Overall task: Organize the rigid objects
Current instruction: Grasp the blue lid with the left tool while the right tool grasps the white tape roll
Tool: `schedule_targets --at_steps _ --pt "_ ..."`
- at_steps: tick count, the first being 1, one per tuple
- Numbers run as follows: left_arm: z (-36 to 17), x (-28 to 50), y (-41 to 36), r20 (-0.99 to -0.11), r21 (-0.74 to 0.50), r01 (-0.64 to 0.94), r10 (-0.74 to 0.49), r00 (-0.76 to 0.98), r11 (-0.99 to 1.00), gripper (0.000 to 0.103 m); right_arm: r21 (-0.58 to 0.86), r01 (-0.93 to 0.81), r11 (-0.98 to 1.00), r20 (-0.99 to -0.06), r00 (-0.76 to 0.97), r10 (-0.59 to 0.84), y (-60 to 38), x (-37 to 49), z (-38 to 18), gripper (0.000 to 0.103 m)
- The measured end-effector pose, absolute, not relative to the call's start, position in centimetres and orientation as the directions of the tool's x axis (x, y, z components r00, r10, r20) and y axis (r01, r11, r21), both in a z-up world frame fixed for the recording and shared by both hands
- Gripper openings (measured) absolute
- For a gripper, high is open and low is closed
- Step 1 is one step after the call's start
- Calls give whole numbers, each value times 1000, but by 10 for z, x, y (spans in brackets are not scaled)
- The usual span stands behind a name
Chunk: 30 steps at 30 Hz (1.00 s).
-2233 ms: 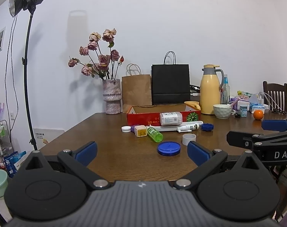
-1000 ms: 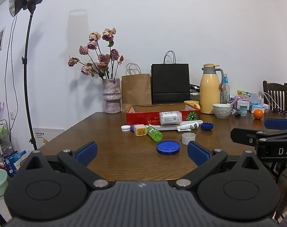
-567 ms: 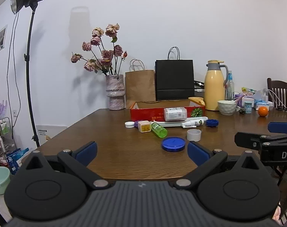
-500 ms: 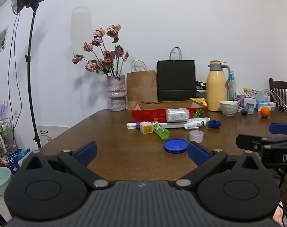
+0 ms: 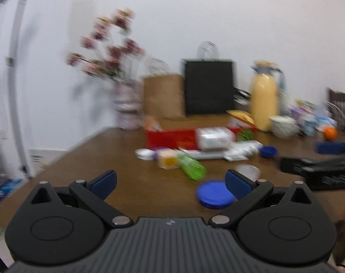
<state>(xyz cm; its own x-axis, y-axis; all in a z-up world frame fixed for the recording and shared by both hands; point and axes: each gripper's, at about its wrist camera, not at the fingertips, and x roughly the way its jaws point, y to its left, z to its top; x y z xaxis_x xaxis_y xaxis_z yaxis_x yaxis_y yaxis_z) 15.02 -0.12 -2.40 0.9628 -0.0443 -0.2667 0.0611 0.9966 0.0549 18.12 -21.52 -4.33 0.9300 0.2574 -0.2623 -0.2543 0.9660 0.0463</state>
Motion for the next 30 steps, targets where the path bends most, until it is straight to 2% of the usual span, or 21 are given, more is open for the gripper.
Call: schedule_targets --at_steps 4,8,10,13,17,19,21,23,24,28,29,30 --pt "-36 175 -17 -332 3 158 -148 932 987 103 3 -301 954 -369 886 280 -213 223 -51 102" --pt "-49 204 -30 -385 2 195 -179 906 981 103 72 -314 947 -441 841 313 -214 261 -59 86" --pt "-52 215 -36 -390 32 192 -165 906 981 100 105 -326 939 -454 825 337 -214 275 -64 83" --pt "-56 230 -36 -428 43 204 -167 888 978 94 97 -343 934 -471 811 347 -209 289 -70 79" --pt "-63 246 -32 -494 5 220 -189 849 975 87 177 -385 906 -527 740 418 -210 305 -75 64" --pt "-66 250 -28 -516 -9 216 -189 835 976 83 184 -396 900 -544 722 429 -209 308 -77 60" --pt "-67 255 -25 -530 -33 212 -197 825 977 73 157 -400 903 -551 723 416 -207 310 -77 53" --pt "-66 259 -23 -539 -49 204 -198 819 978 71 138 -393 909 -563 724 398 -205 313 -77 47" --pt "-65 259 -24 -538 -48 207 -199 819 977 65 136 -391 910 -567 723 396 -205 314 -78 44" --pt "-64 263 -27 -534 -40 206 -195 823 978 63 133 -395 909 -564 724 397 -206 311 -77 44" --pt "-63 263 -28 -531 -39 204 -193 825 978 57 132 -397 908 -561 725 398 -206 310 -76 44" --pt "-60 261 -29 -520 -33 200 -188 833 979 29 133 -398 908 -559 726 401 -207 309 -76 44"
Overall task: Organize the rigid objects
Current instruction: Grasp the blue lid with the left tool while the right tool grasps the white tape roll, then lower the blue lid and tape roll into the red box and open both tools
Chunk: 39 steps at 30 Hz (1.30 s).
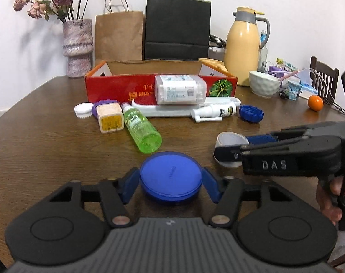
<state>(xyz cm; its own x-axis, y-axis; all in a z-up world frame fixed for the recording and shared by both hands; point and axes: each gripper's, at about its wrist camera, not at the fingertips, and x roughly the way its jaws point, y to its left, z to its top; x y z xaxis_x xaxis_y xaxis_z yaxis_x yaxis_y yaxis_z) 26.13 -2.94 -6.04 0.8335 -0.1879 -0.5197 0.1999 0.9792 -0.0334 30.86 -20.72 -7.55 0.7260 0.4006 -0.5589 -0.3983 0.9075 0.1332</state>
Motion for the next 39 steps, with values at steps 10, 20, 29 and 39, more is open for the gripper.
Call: schedule_targets --at_steps 10,20,29,39 --pt "-61 245 -44 -485 48 234 -182 855 971 96 129 -374 918 -553 742 380 -220 288 -72 44" --pt "-68 280 -60 -601 12 266 -206 772 964 67 136 -316 939 -520 784 339 -255 271 -62 44" --pt "-56 252 -56 -512 11 214 -178 840 977 66 136 -344 929 -511 779 363 -250 258 -62 44" --pt "20 214 11 -330 -92 96 -122 936 991 66 117 -374 920 -356 849 390 -255 243 -6 44"
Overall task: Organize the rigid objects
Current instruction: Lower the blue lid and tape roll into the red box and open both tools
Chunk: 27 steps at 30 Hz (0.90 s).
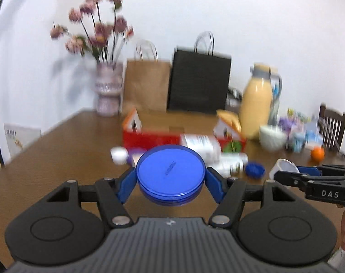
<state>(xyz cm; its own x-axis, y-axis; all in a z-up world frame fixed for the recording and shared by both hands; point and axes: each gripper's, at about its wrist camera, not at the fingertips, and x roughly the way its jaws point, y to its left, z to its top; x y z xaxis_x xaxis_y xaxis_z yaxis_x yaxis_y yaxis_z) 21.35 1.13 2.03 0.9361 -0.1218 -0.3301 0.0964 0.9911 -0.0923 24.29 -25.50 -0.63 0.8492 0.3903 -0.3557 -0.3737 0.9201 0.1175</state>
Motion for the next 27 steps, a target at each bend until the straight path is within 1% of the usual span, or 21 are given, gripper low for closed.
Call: schedule_targets --at_steps 2,3,8,9,11,12,13,16,18,20,22,23,25,27 --pt "36 219 22 -291 -69 86 -102 951 994 67 138 -380 915 -329 854 404 -257 253 10 44" --pt "42 226 26 -290 -68 84 -100 952 994 67 145 -390 909 -320 851 416 -258 260 20 44" --pt "74 290 44 -373 -102 118 -148 916 988 67 126 -449 884 -312 828 465 -254 300 64 44" --pt "78 304 45 -381 -88 115 -140 914 989 67 134 -470 873 -314 815 487 -253 313 73 44" --pt "85 338 46 -366 -45 87 -97 926 995 67 147 -494 857 -325 794 514 -251 346 86 44" --pt "88 357 47 -362 -37 96 -103 926 995 67 148 -488 860 -337 793 508 -250 364 90 44" --pt "90 377 49 -369 -49 101 -112 923 994 67 151 -471 869 -357 794 492 -250 389 92 44" --pt "90 451 50 -444 -105 126 -159 882 987 67 206 -427 881 -430 769 473 -248 463 86 44" --pt "84 506 42 -501 -79 144 -164 849 986 67 242 -384 891 -487 746 454 -249 514 73 44" --pt "70 560 37 -577 -90 147 -172 798 985 67 264 -335 905 -554 715 426 -248 568 56 44" --pt "51 606 39 -643 -131 124 -179 745 984 67 315 -280 907 -597 684 419 -252 610 38 44" --pt "38 629 38 -684 -127 103 -163 711 986 67 319 -259 912 -618 673 407 -253 626 28 44" --pt "20 657 39 -706 -86 63 -105 700 994 67 259 -222 940 -663 667 340 -247 655 12 44" --pt "8 674 38 -707 -56 87 -101 699 995 67 176 -216 960 -691 668 277 -237 675 0 44"
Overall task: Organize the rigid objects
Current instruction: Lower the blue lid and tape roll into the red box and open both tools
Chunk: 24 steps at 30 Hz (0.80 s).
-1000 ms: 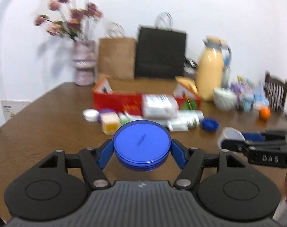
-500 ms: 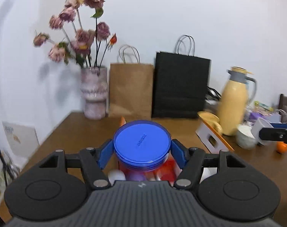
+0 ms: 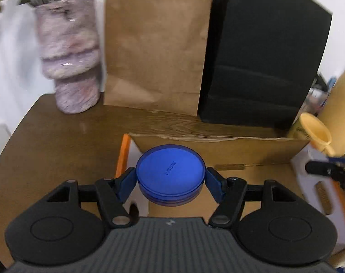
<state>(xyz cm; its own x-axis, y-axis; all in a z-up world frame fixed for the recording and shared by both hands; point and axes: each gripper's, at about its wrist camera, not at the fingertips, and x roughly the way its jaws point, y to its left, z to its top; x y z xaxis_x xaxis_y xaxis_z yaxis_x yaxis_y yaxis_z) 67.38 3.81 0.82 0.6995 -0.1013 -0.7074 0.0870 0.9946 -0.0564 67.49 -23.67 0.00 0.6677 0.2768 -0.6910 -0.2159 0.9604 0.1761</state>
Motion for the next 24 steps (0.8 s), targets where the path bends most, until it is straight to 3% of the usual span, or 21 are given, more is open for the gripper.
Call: schedule_targets --at_steps 4,6,8,10,14,17,20,24 --pt "-11 683 30 -671 28 102 -56 740 994 72 13 -210 978 -738 657 151 -220 702 -24 45" --pt "-12 682 24 -670 45 140 -74 739 989 94 -14 -213 977 -749 650 131 -218 710 -35 57" --pt "-9 673 18 -631 81 164 -77 772 983 102 -12 -205 979 -741 659 129 -221 712 -41 67" --pt "-5 661 12 -572 123 157 -60 818 980 103 8 -195 981 -734 665 138 -223 710 -40 69" --pt "-3 655 16 -570 125 100 -11 822 987 103 -18 -195 981 -701 701 126 -219 702 -26 74" --pt "15 632 29 -471 96 10 36 881 995 103 -6 -209 978 -674 724 151 -217 684 -7 74" --pt "53 593 45 -428 -15 11 -16 904 1000 103 11 -247 969 -635 747 198 -214 655 18 74" --pt "94 526 48 -381 -7 28 -28 924 1000 103 22 -293 956 -583 773 250 -208 604 53 81"
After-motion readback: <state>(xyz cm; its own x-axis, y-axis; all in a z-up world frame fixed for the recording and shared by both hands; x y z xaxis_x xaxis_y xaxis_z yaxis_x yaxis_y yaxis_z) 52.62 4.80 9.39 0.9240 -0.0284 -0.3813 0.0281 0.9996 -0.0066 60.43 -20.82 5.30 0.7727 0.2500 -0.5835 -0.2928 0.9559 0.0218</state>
